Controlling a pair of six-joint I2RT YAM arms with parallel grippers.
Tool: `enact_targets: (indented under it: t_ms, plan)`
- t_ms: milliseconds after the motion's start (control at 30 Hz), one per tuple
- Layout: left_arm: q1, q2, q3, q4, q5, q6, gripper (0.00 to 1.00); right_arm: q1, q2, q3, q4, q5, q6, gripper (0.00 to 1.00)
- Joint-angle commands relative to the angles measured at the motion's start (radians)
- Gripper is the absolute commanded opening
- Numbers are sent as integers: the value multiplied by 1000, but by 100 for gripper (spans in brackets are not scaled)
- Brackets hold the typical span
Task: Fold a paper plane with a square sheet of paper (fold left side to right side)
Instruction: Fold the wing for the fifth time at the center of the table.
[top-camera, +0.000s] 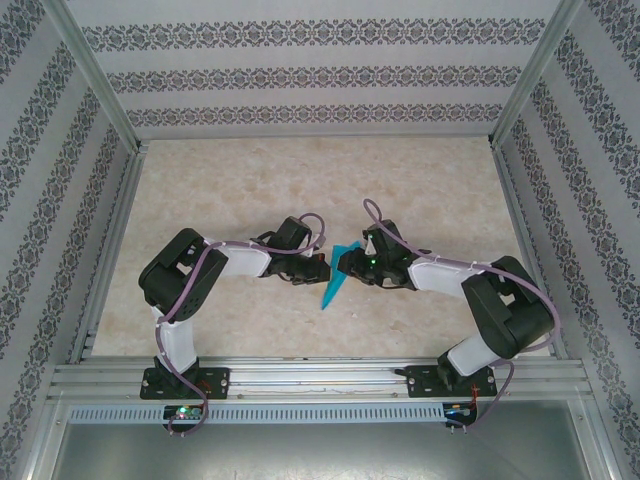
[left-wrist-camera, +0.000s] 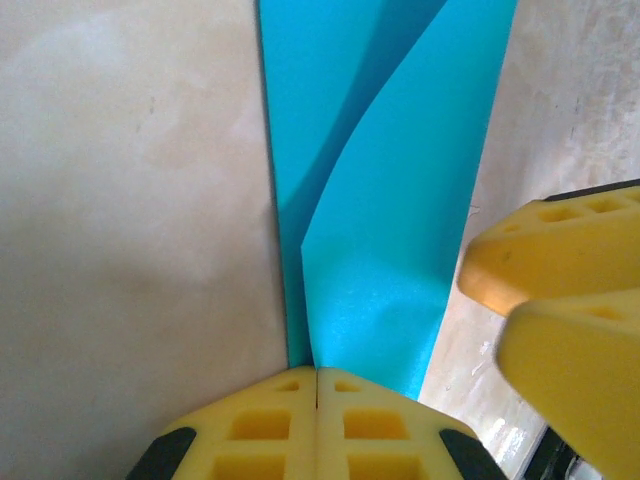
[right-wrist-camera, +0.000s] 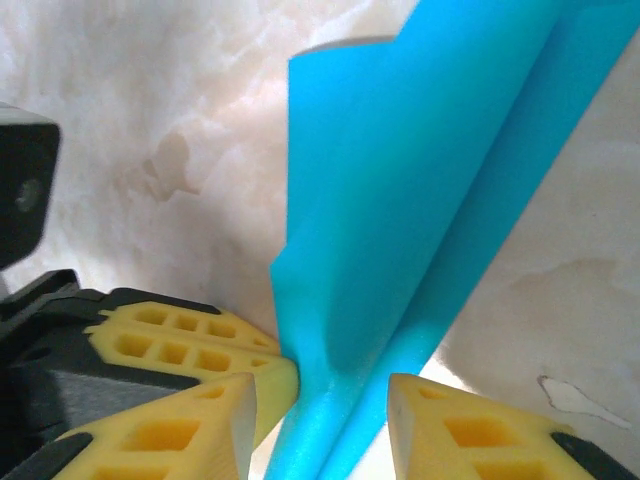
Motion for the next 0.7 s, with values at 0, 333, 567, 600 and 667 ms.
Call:
enact_targets:
  t_ms: [0,333,567,600,667]
  plan:
    - [-22,44,9,-77,-68,34,4,-21,-45,-24,-28,-8,4,38]
    - [-29,46,21,-94,-80,41,4,-23,-12,49,-44,-52,-17,12]
    - [-31,48,23,-102,-85,43,4,-4,81,108,-53,-53,-26,11]
    - [-32,47,24,-101,-85,43,4,-3,92,110,-56,-50,-26,11]
    - [-33,47,24,-105,-84,43,4,-1,107,113,-61,-45,-26,11]
